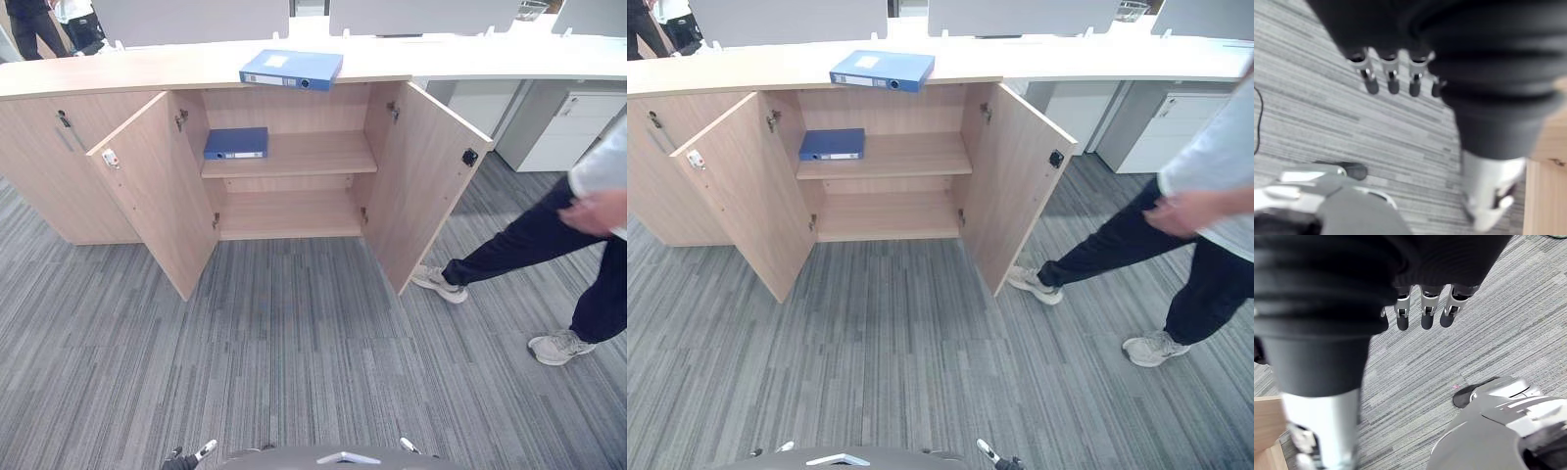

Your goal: Walk over to the cabinet, pick up the folder, carry it to the office cabinet, place the folder inside the office cabinet, then close the office cabinet door

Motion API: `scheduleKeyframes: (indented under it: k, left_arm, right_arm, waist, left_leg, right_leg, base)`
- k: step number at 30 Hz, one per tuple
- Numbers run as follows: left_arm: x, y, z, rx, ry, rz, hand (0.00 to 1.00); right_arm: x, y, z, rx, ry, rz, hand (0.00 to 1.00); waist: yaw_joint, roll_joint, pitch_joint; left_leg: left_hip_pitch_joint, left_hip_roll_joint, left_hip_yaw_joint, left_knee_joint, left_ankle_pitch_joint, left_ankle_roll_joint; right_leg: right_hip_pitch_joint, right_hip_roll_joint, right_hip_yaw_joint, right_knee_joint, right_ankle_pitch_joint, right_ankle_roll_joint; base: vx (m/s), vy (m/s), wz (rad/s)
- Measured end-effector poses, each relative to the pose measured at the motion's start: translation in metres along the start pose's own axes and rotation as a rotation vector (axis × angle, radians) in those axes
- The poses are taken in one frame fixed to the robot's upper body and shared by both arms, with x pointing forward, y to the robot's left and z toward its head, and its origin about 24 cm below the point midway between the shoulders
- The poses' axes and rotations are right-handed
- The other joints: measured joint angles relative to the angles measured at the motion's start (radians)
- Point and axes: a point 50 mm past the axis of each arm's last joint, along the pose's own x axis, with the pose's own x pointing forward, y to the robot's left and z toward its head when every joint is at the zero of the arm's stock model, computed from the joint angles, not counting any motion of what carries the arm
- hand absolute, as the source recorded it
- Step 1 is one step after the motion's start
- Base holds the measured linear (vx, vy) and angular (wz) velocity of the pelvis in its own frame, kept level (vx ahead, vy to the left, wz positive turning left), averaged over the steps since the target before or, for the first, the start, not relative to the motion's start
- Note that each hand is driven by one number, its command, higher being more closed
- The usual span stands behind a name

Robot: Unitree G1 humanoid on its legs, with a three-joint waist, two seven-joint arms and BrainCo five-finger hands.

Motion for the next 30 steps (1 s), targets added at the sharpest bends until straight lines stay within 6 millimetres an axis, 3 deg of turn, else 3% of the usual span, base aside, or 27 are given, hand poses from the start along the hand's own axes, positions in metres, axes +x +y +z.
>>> scheduleKeyframes:
  k: [8, 23, 30]
  left_arm:
    - [0.001, -0.003, 0.005, 0.006, -0.011, -0.010, 0.00]
    - [0.003, -0.006, 0.012, 0.063, -0.033, -0.028, 0.00]
    - [0.006, -0.008, 0.028, 0.090, -0.075, -0.034, 0.00]
  right_arm:
    - [0.002, 0.007, 0.008, -0.010, -0.016, 0.009, 0.00]
    - [0.004, 0.029, 0.029, -0.023, -0.056, 0.061, 0.00]
    - [0.004, 0.048, 0.044, -0.076, -0.094, 0.109, 0.00]
  waist:
    - [-0.001, -0.003, 0.026]
    - [0.003, -0.015, 0.048]
    - [0.014, -0.015, 0.079]
  left_leg:
    - [0.040, -0.004, 0.005, -0.052, 0.016, -0.003]
    - [0.028, -0.007, 0.031, -0.062, 0.013, -0.001]
    - [-0.050, -0.010, 0.081, -0.006, -0.040, 0.011]
  right_leg:
    - [0.040, 0.004, -0.001, -0.052, 0.020, 0.017]
    - [0.034, 0.004, 0.023, -0.090, 0.035, 0.015]
    - [-0.054, -0.003, 0.077, -0.063, 0.023, 0.041]
  base:
    - [0.04, -0.006, -0.02]
    - [-0.01, -0.005, -0.04]
    - [0.02, 0.015, -0.24]
